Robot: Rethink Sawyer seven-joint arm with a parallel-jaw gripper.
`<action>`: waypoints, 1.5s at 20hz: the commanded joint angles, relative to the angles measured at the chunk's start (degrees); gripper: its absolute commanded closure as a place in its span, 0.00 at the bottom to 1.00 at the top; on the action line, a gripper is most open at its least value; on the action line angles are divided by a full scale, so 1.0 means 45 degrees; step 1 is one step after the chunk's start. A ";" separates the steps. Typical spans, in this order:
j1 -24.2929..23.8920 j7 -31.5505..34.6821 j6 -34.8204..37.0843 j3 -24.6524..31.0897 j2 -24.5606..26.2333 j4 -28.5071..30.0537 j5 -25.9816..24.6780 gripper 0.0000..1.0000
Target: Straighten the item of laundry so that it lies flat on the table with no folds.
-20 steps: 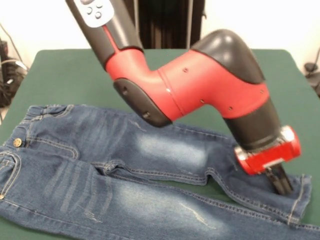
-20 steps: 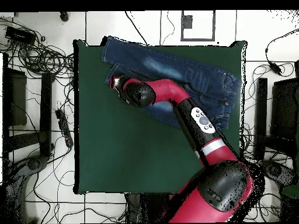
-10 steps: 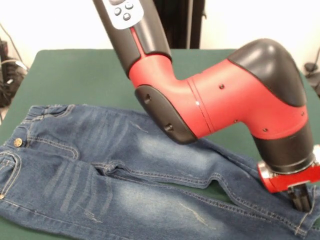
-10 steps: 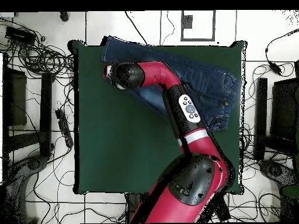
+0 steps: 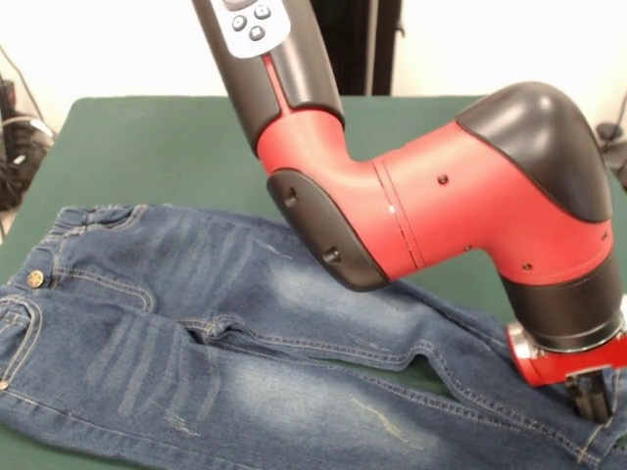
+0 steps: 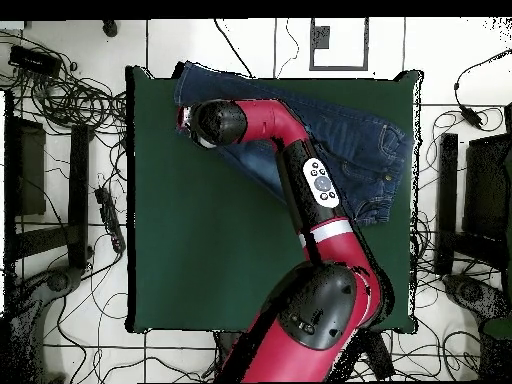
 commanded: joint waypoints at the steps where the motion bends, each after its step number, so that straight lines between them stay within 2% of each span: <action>1: 0.0304 -0.2915 0.0053 -0.1746 0.1938 -0.1127 -0.0717 1.00; 7: -0.0263 -0.3443 0.0573 -0.1753 0.1426 0.0211 -0.0140 1.00; 12: -0.0579 -0.3566 0.3145 -0.1871 0.0589 0.1240 0.1125 1.00; 16: -0.0390 -0.3366 0.5609 -0.2068 0.0172 0.1048 0.1956 1.00; 20: 0.0027 -0.3134 0.7228 -0.2120 0.0218 0.0100 0.2382 1.00; 26: 0.0399 -0.3364 0.7763 -0.2003 0.0681 -0.1049 0.2093 1.00; 30: 0.0255 -0.3349 0.7451 -0.2056 0.0680 -0.0719 0.1925 1.00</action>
